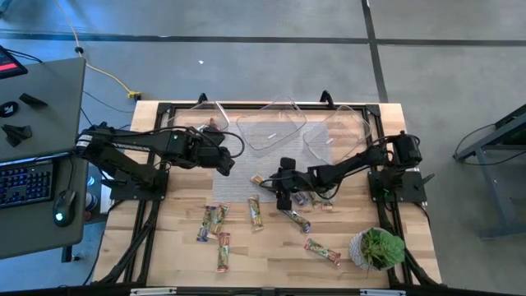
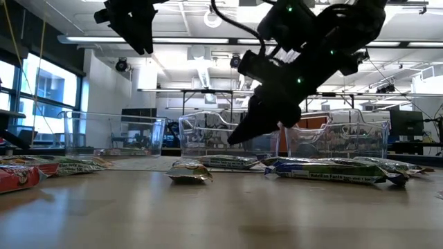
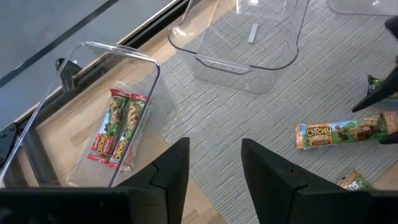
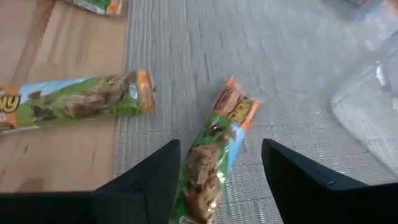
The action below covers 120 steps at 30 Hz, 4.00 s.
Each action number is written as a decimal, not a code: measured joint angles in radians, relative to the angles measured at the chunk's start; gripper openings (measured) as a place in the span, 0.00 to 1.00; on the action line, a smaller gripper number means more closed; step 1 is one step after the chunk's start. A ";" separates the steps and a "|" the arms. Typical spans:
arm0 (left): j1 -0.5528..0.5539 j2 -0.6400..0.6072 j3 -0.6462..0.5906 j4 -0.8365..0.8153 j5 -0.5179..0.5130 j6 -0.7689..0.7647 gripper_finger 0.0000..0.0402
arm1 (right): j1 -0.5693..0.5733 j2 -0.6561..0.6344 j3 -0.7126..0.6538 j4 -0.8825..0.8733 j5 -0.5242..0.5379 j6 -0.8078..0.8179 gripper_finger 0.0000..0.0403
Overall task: Pick and place Granola Bars by type
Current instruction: Put the yellow granola bar into the middle transparent bin
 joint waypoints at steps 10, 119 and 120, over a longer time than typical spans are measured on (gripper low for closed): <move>0.000 0.000 0.000 0.000 0.006 0.000 0.35 | -0.015 0.115 0.001 0.071 0.024 0.131 0.54; 0.000 0.000 0.000 -0.002 0.015 0.008 0.35 | 0.107 -0.271 0.246 -1.178 -0.006 0.672 0.33; 0.000 0.000 0.000 -0.003 0.015 0.008 0.35 | 0.107 -0.265 0.246 -1.180 -0.011 0.671 0.33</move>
